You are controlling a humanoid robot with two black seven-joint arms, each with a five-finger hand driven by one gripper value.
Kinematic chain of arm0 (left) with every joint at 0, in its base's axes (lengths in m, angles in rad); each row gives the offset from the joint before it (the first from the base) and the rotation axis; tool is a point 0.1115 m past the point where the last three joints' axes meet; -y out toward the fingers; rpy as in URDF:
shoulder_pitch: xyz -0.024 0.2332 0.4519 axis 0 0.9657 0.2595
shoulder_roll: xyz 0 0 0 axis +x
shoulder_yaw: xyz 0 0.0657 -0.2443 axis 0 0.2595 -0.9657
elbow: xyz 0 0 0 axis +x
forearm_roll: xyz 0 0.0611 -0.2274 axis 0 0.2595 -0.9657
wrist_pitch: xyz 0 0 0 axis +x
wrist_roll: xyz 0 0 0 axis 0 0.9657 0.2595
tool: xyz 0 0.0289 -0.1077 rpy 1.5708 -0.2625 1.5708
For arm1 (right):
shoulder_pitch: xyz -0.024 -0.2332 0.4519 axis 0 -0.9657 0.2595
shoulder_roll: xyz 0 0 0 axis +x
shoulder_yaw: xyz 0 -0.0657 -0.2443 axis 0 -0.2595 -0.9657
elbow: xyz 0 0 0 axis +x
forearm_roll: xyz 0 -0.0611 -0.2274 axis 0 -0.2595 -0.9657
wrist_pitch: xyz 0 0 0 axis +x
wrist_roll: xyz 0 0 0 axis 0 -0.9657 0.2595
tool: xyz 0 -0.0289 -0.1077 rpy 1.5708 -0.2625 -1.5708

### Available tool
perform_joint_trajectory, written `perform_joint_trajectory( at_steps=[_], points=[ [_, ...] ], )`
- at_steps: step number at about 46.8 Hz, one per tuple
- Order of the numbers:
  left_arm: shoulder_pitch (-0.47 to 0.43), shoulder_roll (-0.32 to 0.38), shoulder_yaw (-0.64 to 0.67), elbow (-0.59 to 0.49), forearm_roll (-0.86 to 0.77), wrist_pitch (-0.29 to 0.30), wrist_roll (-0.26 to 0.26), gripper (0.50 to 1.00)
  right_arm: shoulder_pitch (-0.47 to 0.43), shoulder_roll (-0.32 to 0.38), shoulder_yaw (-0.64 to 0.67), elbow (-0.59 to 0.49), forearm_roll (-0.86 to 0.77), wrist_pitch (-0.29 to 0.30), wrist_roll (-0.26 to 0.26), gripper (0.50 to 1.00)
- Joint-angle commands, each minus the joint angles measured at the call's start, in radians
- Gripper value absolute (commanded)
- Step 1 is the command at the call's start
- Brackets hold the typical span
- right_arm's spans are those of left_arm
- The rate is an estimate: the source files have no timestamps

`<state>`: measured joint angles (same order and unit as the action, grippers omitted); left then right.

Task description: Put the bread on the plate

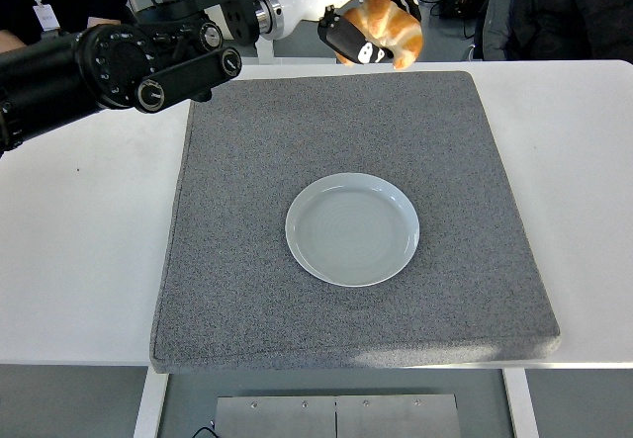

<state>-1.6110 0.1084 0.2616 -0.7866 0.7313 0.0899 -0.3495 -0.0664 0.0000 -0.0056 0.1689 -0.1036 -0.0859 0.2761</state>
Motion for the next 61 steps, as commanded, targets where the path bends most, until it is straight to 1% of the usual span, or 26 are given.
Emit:
perform_joint_trajectory(
  at_steps=[1,6,11,16,26,32,35,38,44,49,61],
  points=[
    [0.002,-0.032,0.022,0.0,0.011,0.007,0.0,0.5,0.0,0.0,0.001,0.0,-0.001,0.0,0.0,1.0],
    [0.014,-0.065,0.056,-0.005,0.062,0.04,-0.005,0.5,-0.001,0.0,0.001,0.0,-0.001,0.0,0.0,1.0],
    [0.052,-0.065,0.07,-0.023,0.103,0.07,-0.006,0.5,0.0,0.0,0.001,0.0,-0.001,0.0,0.0,1.0],
    [0.088,-0.064,0.07,-0.045,0.14,0.082,-0.013,0.5,0.0,0.0,0.001,-0.002,-0.001,0.0,0.0,1.0],
    [0.125,-0.023,0.07,-0.152,0.195,0.106,-0.016,0.5,0.0,0.0,0.001,-0.002,-0.001,0.0,0.0,1.0],
    [0.141,0.019,0.071,-0.224,0.215,0.119,-0.016,0.5,0.0,0.0,0.001,-0.002,-0.001,0.0,0.0,1.0],
    [0.158,0.039,0.071,-0.243,0.224,0.125,-0.016,0.5,-0.001,0.0,0.001,-0.002,0.001,0.0,0.0,1.0],
    [0.177,0.047,0.071,-0.246,0.247,0.126,-0.016,0.5,-0.001,0.0,0.001,-0.002,-0.001,0.0,0.0,1.0],
    [0.232,0.07,0.071,-0.246,0.307,0.149,-0.017,0.5,0.0,0.0,0.001,-0.002,-0.001,0.0,0.0,1.0],
    [0.275,0.074,0.07,-0.246,0.349,0.162,-0.019,0.5,0.0,0.0,0.001,-0.002,-0.001,0.0,0.0,1.0],
    [0.303,0.079,0.07,-0.247,0.353,0.179,-0.019,0.5,0.0,0.0,0.001,-0.002,-0.001,0.0,0.0,1.0]
  ],
)
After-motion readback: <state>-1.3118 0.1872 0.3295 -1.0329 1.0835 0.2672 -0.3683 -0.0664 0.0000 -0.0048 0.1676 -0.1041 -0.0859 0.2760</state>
